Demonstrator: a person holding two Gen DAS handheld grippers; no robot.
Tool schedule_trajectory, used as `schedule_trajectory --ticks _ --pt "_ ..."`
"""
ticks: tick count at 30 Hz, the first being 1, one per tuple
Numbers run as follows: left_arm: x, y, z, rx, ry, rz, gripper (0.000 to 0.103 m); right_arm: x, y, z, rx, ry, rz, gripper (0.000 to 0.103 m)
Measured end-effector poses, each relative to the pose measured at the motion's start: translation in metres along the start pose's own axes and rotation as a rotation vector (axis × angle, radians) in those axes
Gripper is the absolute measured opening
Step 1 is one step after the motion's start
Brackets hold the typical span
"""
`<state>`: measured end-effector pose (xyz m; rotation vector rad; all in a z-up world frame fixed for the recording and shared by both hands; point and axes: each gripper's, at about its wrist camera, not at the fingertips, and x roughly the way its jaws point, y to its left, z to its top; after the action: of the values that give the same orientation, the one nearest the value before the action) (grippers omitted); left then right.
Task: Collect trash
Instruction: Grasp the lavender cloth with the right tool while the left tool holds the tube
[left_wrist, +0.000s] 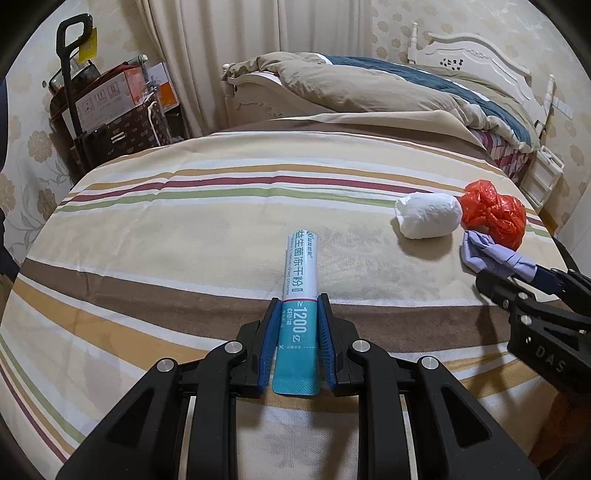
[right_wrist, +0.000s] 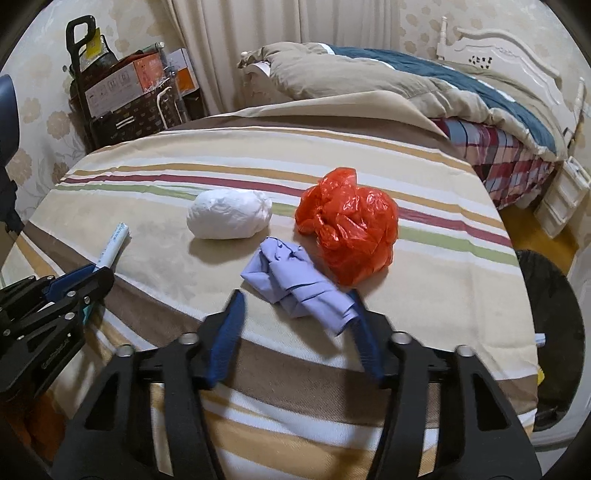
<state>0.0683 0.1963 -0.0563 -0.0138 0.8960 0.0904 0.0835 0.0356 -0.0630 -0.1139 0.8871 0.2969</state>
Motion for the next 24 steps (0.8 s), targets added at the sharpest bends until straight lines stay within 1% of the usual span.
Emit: schedule_trajectory --ticks 2,4,12,20,24 --pt "-0.001 0.000 0.000 -0.004 -0.001 -0.003 0.023 -0.002 0.000 -0.001 -0.004 -0.003 0.000 0.022" --pt "-0.001 0.000 -0.001 -0.005 -0.002 -0.006 0.023 -0.004 -0.001 -0.003 -0.001 -0.005 0.009 0.020" --pt "-0.007 0.004 -0.007 -0.024 0.001 -0.027 0.022 -0.019 -0.003 -0.018 0.018 -0.017 0.036 0.019" --pt "-0.016 0.008 -0.014 -0.060 0.008 -0.074 0.021 -0.036 -0.010 -0.030 0.034 -0.032 0.047 0.019" --pt "-0.023 0.008 -0.017 -0.068 0.001 -0.075 0.021 -0.044 -0.018 -0.037 0.052 -0.041 0.048 0.019"
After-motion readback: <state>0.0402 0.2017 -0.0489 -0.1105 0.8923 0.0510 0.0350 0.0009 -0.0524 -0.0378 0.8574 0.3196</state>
